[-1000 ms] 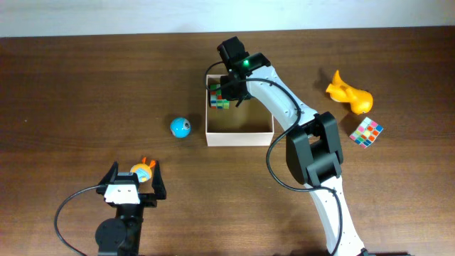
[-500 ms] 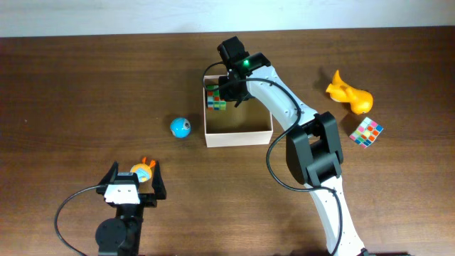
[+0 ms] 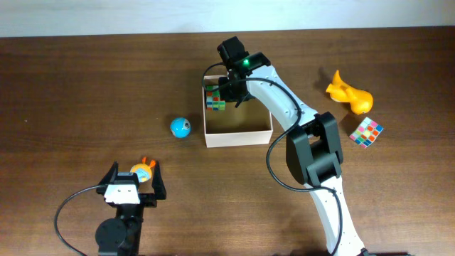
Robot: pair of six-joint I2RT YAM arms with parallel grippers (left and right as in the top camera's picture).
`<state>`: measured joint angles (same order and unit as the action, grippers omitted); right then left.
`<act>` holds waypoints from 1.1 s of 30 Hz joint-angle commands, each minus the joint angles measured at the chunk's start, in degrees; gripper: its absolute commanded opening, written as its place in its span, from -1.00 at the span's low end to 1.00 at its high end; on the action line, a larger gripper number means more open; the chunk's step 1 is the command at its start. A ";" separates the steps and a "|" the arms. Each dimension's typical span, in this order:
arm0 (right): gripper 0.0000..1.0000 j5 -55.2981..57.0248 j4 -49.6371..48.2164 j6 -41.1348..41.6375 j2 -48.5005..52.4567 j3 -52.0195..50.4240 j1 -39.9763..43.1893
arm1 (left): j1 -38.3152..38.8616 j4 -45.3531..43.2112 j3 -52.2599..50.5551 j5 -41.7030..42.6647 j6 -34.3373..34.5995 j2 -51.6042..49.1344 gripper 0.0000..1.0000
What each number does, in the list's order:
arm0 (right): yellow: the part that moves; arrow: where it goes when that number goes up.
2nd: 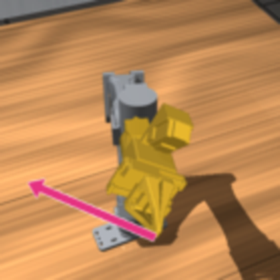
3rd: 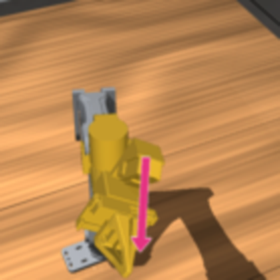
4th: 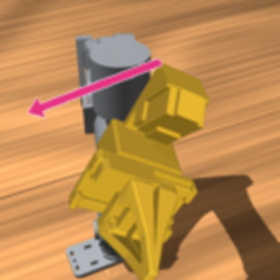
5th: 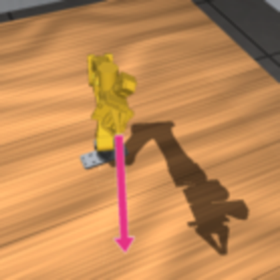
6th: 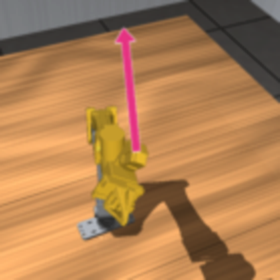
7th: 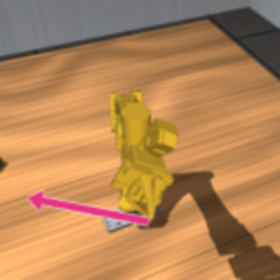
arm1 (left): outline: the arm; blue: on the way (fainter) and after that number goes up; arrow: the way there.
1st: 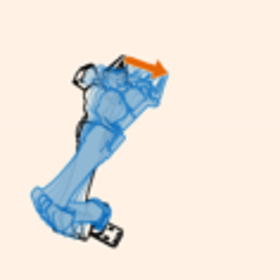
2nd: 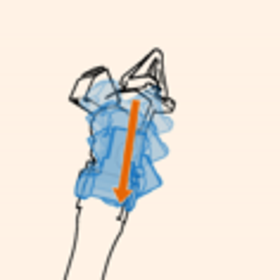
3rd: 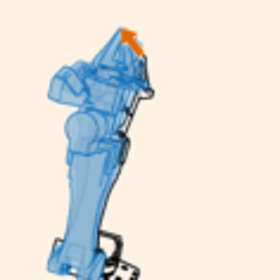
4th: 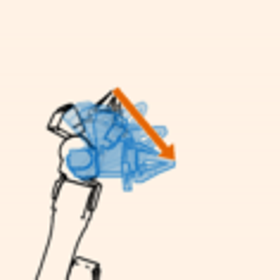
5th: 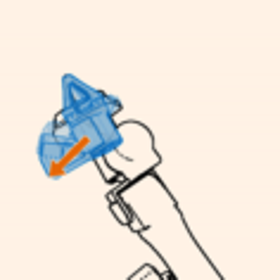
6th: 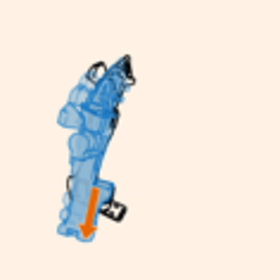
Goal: Pack container
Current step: 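Open the right gripper to release the cube in the box, then move the right gripper right toward the second Rubik's cube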
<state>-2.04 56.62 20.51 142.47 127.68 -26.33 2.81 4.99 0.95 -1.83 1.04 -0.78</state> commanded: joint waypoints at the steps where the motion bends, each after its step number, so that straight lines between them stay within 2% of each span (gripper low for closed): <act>1: -0.48 1.49 1.75 -2.10 0.61 4.94 0.26 | 0.02 0.20 -0.17 0.81 -0.85 0.48 0.99; 9: -0.47 3.69 12.90 -3.76 0.59 18.69 1.01 | 0.02 0.20 -0.17 0.81 -0.85 0.48 0.99; 12: -0.16 5.18 19.26 -3.74 0.55 25.88 2.82 | 0.02 0.20 -0.17 0.81 -0.85 0.48 0.99; 17: -0.06 5.75 31.56 -1.57 0.50 37.70 8.98 | 0.02 0.17 -0.17 0.81 -0.85 0.48 0.99; 19: 0.22 5.66 36.48 -0.42 0.48 40.87 13.00 | 0.02 0.20 -0.17 0.81 -0.85 0.48 0.99; 24: 0.60 1.51 40.74 0.59 0.48 39.93 21.77 | 0.02 0.20 -0.17 0.81 -0.85 0.48 0.98; 27: 0.64 -2.47 40.74 3.26 0.48 37.46 26.16 | 0.02 0.20 -0.17 0.81 -0.85 0.48 0.99; 33: 0.64 -0.11 40.74 2.05 0.09 31.47 30.10 | 0.02 0.20 -0.17 0.81 -0.85 0.48 0.99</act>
<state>-1.61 96.99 22.52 142.50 161.93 3.36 2.81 4.99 0.95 -1.83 1.06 -0.78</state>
